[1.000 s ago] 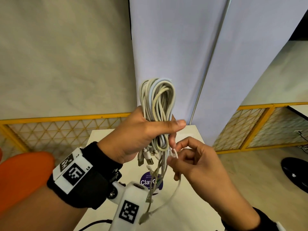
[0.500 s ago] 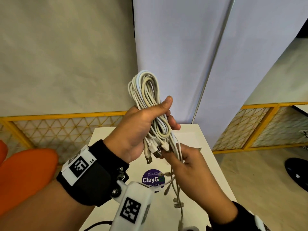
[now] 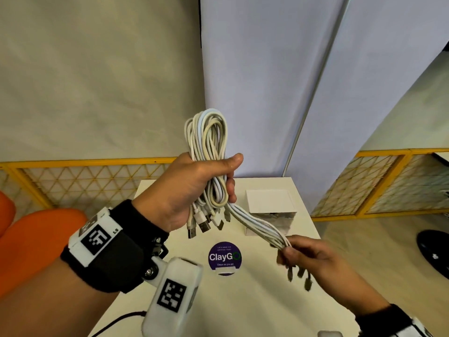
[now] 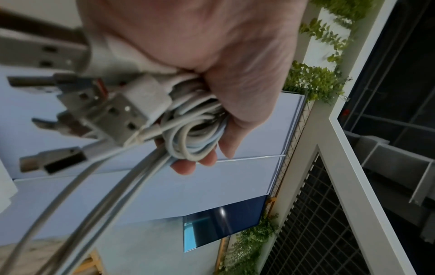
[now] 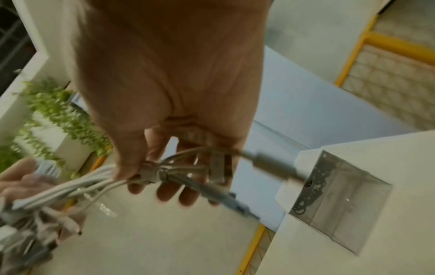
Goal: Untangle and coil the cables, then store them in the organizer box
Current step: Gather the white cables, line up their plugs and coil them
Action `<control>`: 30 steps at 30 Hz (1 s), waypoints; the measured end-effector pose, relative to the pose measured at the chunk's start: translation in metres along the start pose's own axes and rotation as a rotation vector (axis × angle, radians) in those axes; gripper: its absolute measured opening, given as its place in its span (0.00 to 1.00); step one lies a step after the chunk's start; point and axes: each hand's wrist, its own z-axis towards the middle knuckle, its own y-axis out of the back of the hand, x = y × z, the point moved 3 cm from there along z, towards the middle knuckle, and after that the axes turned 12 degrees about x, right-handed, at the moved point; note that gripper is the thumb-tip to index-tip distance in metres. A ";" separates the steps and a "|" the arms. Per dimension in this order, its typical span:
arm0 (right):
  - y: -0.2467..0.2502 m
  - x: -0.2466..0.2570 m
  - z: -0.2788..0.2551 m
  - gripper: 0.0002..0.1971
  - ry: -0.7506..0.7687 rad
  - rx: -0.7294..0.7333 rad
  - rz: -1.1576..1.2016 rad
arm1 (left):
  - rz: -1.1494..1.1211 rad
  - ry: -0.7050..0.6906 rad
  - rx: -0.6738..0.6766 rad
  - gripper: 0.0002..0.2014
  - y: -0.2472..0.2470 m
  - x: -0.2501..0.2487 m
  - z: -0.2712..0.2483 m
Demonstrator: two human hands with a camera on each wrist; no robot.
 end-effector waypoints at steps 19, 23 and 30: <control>0.014 0.016 -0.004 0.20 -0.010 0.079 0.226 | 0.063 -0.074 -0.107 0.11 0.006 -0.017 0.007; 0.015 -0.014 -0.003 0.28 -0.060 0.141 0.250 | 0.112 -0.064 -0.077 0.11 0.003 -0.013 0.005; 0.013 -0.016 0.004 0.09 -0.235 -0.155 -0.210 | 0.077 -0.050 -0.092 0.10 0.003 -0.012 0.007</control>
